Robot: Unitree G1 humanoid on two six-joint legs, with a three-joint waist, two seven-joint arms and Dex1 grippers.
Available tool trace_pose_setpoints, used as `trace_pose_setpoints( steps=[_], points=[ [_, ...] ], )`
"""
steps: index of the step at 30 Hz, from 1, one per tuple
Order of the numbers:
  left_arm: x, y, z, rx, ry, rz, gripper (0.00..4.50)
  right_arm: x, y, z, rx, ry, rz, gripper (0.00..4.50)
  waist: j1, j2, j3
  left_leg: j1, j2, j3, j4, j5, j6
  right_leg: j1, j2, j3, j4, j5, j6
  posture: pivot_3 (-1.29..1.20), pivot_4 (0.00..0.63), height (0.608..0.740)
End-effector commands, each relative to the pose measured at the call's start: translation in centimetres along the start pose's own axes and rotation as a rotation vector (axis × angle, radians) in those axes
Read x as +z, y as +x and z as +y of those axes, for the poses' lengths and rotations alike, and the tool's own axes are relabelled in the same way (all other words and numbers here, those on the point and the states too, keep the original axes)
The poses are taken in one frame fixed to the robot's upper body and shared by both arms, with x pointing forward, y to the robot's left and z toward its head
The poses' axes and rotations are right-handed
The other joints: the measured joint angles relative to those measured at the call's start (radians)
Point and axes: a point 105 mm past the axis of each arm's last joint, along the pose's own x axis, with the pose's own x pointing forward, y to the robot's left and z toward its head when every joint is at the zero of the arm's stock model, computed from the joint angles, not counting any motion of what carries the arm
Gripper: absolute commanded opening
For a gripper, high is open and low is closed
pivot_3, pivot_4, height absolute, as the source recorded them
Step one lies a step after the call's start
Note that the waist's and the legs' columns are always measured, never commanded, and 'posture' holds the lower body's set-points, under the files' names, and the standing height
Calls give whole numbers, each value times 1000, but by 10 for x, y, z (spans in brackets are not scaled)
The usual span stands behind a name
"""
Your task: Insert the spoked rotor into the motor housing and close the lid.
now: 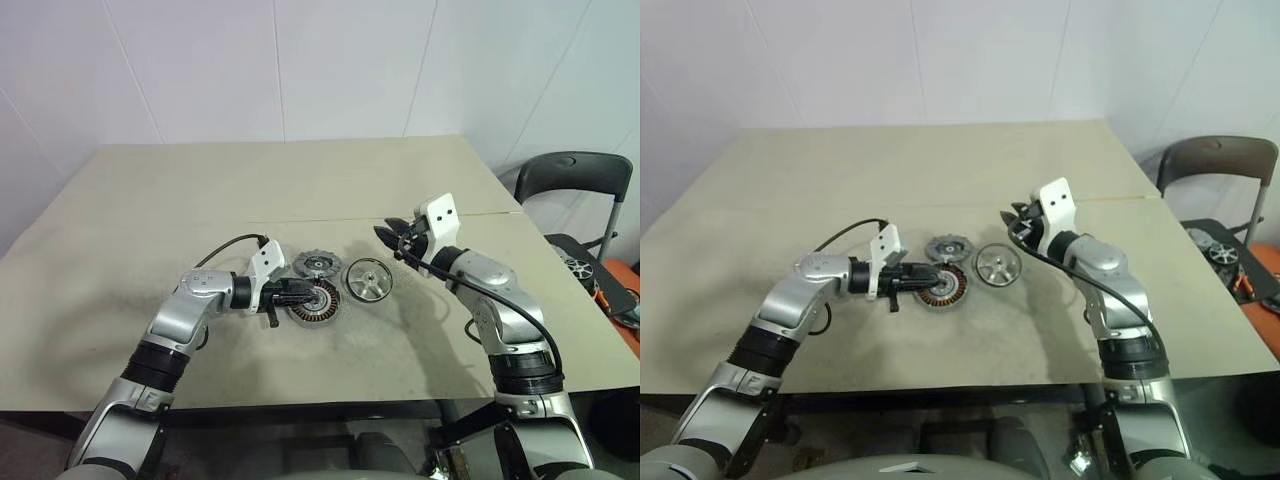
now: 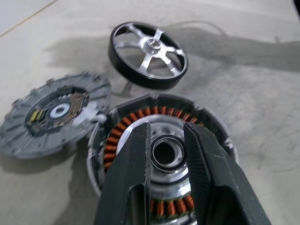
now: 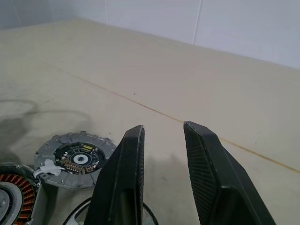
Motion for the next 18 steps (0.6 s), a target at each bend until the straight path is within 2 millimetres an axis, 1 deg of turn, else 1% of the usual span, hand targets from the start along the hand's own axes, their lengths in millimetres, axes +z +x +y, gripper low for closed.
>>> trace_pose_setpoints(
  steps=[1,4,8,18],
  points=[
    [4,3,-2,-4,5,-17,735,16,0,2,3,-36,-55,1399,0,0,0,0,0,0,0,0,0,0,0,0,0,0,0,0,0,740],
    [2,5,-1,-1,5,-15,735,17,0,1,1,-38,-55,1399,1,0,0,0,0,0,0,0,0,0,0,0,0,0,0,0,0,740],
    [-5,10,0,9,-8,1,735,16,-1,0,-6,-42,-52,1399,0,0,0,0,0,0,0,0,0,0,0,0,1,0,0,0,0,740],
    [-14,11,1,27,-2,22,735,14,-3,1,-9,-48,-47,1399,0,0,0,1,0,0,1,0,0,1,0,0,1,0,0,0,0,740]
  ],
)
